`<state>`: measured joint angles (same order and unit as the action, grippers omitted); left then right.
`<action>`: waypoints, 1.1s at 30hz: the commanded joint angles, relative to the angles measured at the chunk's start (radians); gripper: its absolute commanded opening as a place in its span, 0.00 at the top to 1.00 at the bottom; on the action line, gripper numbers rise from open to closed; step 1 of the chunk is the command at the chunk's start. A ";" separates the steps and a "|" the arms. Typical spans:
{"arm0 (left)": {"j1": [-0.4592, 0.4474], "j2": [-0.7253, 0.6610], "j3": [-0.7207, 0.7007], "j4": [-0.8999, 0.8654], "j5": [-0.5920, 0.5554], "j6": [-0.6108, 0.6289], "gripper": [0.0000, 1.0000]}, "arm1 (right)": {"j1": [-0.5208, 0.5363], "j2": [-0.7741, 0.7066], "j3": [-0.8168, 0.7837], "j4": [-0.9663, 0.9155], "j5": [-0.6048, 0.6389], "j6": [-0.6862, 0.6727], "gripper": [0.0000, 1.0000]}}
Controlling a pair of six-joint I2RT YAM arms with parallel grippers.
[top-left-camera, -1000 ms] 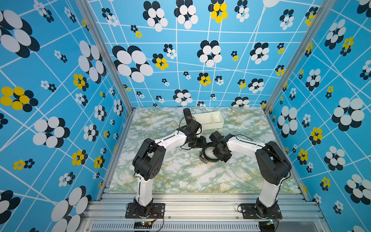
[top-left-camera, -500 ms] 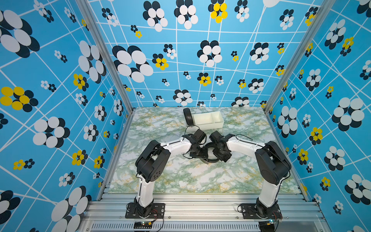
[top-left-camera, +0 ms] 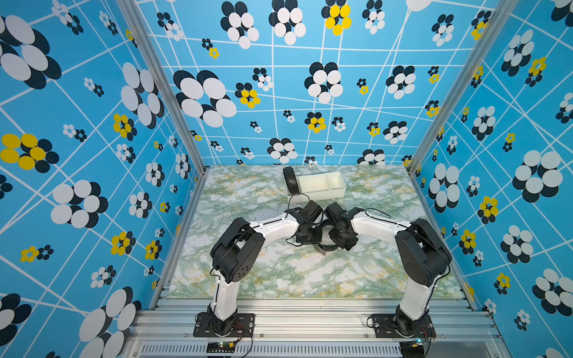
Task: Place the belts into the storage roll
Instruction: Roll the belt at the center of the board, then pick up the belt from the center of the board.
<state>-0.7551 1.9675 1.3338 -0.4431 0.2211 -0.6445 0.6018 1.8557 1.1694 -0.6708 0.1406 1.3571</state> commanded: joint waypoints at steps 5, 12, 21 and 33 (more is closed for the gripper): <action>-0.013 0.046 0.035 -0.111 -0.071 0.035 0.88 | 0.005 0.034 -0.106 0.066 -0.116 -0.007 0.57; -0.013 0.060 0.062 -0.138 -0.097 0.067 0.89 | -0.017 -0.093 -0.155 0.055 -0.124 0.019 0.49; -0.018 0.080 0.106 -0.171 -0.118 0.110 0.89 | -0.076 -0.346 -0.156 -0.046 -0.177 0.124 0.43; -0.026 0.080 0.119 -0.177 -0.120 0.134 0.90 | -0.141 -0.125 0.141 -0.035 -0.315 0.179 0.42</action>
<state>-0.7792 2.0087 1.4384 -0.5720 0.1398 -0.5316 0.4664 1.6562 1.2518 -0.6918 -0.1165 1.5246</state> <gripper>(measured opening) 0.284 0.585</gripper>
